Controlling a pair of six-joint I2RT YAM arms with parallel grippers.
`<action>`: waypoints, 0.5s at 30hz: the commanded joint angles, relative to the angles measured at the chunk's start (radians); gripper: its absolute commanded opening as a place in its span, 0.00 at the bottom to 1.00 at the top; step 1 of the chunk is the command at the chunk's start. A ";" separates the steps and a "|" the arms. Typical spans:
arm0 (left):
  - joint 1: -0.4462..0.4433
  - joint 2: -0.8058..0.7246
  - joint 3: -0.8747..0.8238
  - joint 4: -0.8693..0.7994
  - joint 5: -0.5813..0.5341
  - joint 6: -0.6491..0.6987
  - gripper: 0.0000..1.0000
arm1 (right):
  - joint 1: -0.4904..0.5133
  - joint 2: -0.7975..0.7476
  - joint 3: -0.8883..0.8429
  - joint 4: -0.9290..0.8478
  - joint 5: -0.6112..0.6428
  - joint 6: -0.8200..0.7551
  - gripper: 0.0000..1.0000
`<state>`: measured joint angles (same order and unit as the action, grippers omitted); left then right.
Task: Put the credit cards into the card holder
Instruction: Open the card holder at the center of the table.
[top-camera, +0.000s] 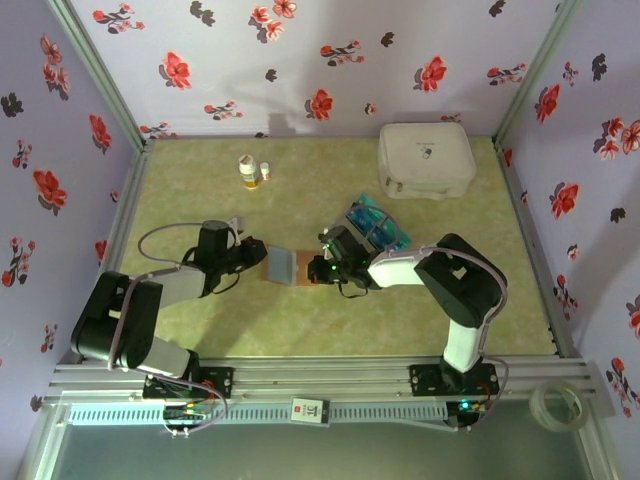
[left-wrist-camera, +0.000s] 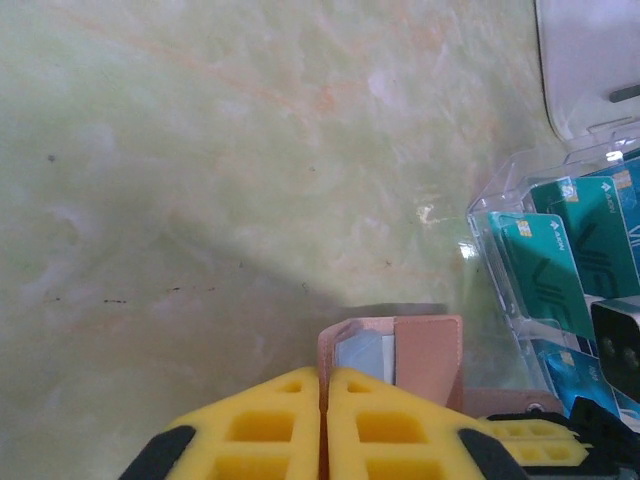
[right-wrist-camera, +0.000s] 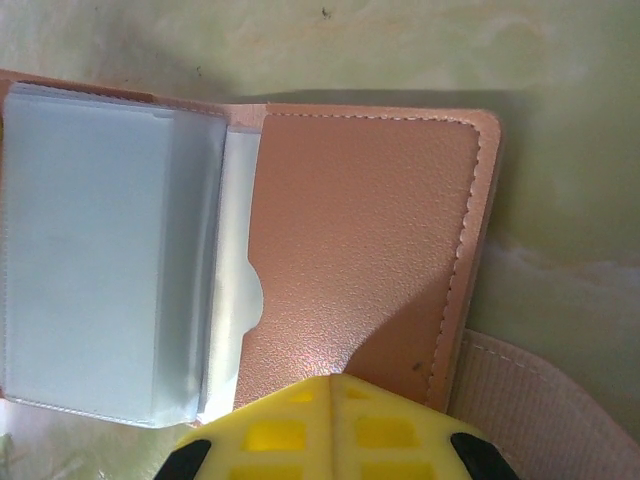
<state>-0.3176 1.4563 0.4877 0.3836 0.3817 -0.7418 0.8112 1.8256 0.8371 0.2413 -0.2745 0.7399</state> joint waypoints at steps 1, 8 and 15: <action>0.007 -0.031 -0.015 0.029 0.008 -0.010 0.09 | -0.002 0.064 -0.007 -0.088 0.030 -0.025 0.00; 0.008 -0.032 -0.024 0.043 0.007 -0.015 0.07 | -0.002 0.070 -0.004 -0.091 0.029 -0.026 0.00; 0.008 -0.028 -0.030 0.050 0.008 -0.020 0.18 | -0.002 0.075 -0.007 -0.088 0.030 -0.028 0.00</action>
<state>-0.3176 1.4460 0.4698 0.4015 0.3855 -0.7578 0.8093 1.8301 0.8436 0.2367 -0.2813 0.7322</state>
